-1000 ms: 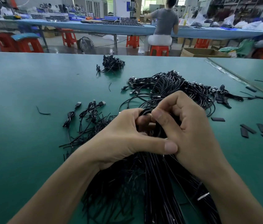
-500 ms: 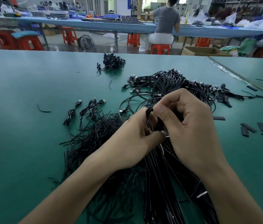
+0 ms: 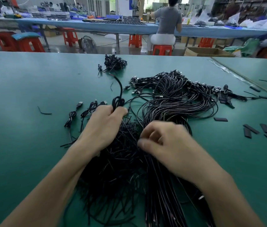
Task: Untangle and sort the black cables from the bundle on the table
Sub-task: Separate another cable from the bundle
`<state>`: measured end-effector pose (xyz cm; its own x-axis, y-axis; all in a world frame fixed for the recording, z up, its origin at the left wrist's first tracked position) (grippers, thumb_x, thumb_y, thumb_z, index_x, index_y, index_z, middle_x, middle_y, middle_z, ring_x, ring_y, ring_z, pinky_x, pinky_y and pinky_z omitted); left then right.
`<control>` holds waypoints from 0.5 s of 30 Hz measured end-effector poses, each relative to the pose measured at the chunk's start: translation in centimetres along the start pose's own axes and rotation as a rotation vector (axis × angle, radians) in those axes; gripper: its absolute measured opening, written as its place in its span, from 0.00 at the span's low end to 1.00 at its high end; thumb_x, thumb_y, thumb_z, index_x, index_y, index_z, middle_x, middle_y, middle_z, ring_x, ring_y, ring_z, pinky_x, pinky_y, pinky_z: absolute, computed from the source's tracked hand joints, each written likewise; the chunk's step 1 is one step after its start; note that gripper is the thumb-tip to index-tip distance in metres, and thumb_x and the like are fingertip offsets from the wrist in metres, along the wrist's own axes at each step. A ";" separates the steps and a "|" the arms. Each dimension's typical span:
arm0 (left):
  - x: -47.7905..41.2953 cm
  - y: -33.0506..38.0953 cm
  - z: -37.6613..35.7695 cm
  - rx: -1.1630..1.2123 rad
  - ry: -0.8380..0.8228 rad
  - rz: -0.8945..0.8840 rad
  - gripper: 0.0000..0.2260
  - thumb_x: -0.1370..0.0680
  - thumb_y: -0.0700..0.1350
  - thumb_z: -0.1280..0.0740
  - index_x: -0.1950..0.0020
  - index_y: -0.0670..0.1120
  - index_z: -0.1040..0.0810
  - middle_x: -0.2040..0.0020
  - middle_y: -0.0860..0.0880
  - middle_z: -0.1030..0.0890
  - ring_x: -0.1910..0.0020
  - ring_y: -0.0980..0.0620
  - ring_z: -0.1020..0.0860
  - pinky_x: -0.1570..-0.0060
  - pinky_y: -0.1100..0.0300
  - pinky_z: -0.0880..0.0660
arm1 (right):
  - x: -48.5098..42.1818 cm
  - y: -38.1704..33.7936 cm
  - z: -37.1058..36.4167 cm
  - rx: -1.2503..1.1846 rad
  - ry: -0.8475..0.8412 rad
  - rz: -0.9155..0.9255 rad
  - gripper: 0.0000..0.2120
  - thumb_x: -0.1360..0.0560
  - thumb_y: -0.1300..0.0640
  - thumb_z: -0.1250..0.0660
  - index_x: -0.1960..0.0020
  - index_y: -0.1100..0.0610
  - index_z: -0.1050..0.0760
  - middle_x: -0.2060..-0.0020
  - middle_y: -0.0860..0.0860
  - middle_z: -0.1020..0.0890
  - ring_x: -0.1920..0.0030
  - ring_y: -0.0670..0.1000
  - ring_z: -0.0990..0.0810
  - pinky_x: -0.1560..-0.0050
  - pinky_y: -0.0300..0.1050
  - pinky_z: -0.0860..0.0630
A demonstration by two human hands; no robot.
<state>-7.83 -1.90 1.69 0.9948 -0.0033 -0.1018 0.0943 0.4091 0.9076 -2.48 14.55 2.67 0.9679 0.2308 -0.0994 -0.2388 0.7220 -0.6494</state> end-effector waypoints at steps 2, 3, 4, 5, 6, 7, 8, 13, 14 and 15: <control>0.2 -0.1 -0.7 -0.057 -0.046 0.016 0.18 0.26 0.60 0.40 0.68 0.51 0.39 0.75 0.53 0.39 0.77 0.52 0.43 0.72 0.56 0.43 | 0.1 -0.6 -2.3 0.122 -0.122 0.039 0.06 0.24 0.47 0.31 0.48 0.44 0.22 0.57 0.42 0.22 0.56 0.44 0.20 0.50 0.49 0.20; 0.3 -0.1 -1.0 -0.085 -0.069 0.020 0.19 0.28 0.63 0.42 0.68 0.51 0.39 0.75 0.53 0.39 0.77 0.52 0.42 0.70 0.54 0.42 | 0.1 -1.1 -3.2 0.151 -0.146 0.076 0.08 0.23 0.48 0.31 0.44 0.43 0.23 0.55 0.42 0.24 0.53 0.47 0.21 0.49 0.51 0.21; 0.4 0.0 -1.3 -0.111 -0.083 0.014 0.20 0.29 0.66 0.44 0.69 0.51 0.41 0.75 0.54 0.39 0.77 0.52 0.42 0.69 0.53 0.42 | 0.2 -1.6 -4.0 0.170 -0.154 0.113 0.11 0.23 0.49 0.32 0.41 0.42 0.24 0.53 0.43 0.26 0.50 0.49 0.23 0.49 0.51 0.23; 0.5 0.1 -1.5 -0.140 -0.086 0.003 0.23 0.27 0.68 0.46 0.70 0.51 0.42 0.76 0.55 0.39 0.77 0.53 0.42 0.68 0.54 0.41 | 0.2 -1.9 -4.7 0.188 -0.153 0.142 0.13 0.22 0.49 0.33 0.38 0.41 0.26 0.52 0.44 0.27 0.48 0.50 0.24 0.49 0.50 0.24; 0.5 0.1 -1.5 -0.170 -0.083 -0.008 0.26 0.25 0.70 0.48 0.71 0.51 0.43 0.76 0.55 0.39 0.78 0.54 0.42 0.68 0.55 0.41 | 0.3 -2.1 -5.3 0.213 -0.153 0.165 0.15 0.22 0.48 0.34 0.36 0.41 0.27 0.50 0.45 0.28 0.47 0.51 0.25 0.50 0.50 0.25; 0.6 0.2 -1.5 -0.198 -0.074 -0.016 0.28 0.23 0.71 0.51 0.73 0.51 0.43 0.77 0.56 0.39 0.79 0.55 0.42 0.69 0.55 0.40 | 0.3 -2.0 -5.8 0.242 -0.155 0.183 0.15 0.21 0.48 0.35 0.35 0.41 0.27 0.48 0.46 0.29 0.45 0.52 0.26 0.50 0.50 0.26; 0.5 0.2 -1.5 -0.217 -0.065 -0.026 0.30 0.22 0.71 0.52 0.73 0.51 0.43 0.78 0.56 0.39 0.80 0.56 0.42 0.69 0.55 0.40 | 0.3 -1.9 -6.2 0.268 -0.153 0.196 0.15 0.21 0.49 0.36 0.34 0.41 0.27 0.47 0.47 0.29 0.44 0.52 0.27 0.49 0.49 0.27; 0.2 0.9 -1.4 -0.265 -0.009 -0.129 0.28 0.19 0.64 0.49 0.72 0.48 0.41 0.81 0.55 0.36 0.80 0.56 0.37 0.72 0.58 0.42 | 0.1 -2.3 -6.4 0.290 -0.076 0.257 0.10 0.20 0.52 0.37 0.41 0.44 0.22 0.49 0.47 0.29 0.45 0.51 0.27 0.50 0.46 0.27; 0.2 1.0 -1.2 -0.271 0.016 -0.149 0.28 0.18 0.62 0.49 0.73 0.48 0.41 0.81 0.55 0.36 0.79 0.56 0.36 0.74 0.61 0.42 | 0.1 -2.4 -6.3 0.299 -0.061 0.271 0.09 0.20 0.52 0.37 0.42 0.44 0.22 0.49 0.47 0.28 0.46 0.52 0.27 0.51 0.46 0.27; 0.2 1.2 -1.1 -0.270 0.045 -0.167 0.28 0.18 0.62 0.48 0.74 0.48 0.41 0.81 0.55 0.36 0.79 0.56 0.36 0.74 0.62 0.40 | 0.1 -2.5 -6.3 0.302 -0.051 0.278 0.08 0.21 0.52 0.37 0.43 0.45 0.22 0.50 0.47 0.28 0.46 0.52 0.27 0.51 0.46 0.28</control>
<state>-7.57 -0.44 2.33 0.9631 -0.0532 -0.2638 0.2368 0.6337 0.7364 -1.34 8.65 -0.51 0.8601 0.4703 -0.1975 -0.5100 0.7851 -0.3516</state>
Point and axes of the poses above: each hand's wrist, its own x-axis away from the middle knuckle, its own z-axis out of the back of the hand, y = z × x, the point moved 7 cm from there along -x, towards the middle knuckle
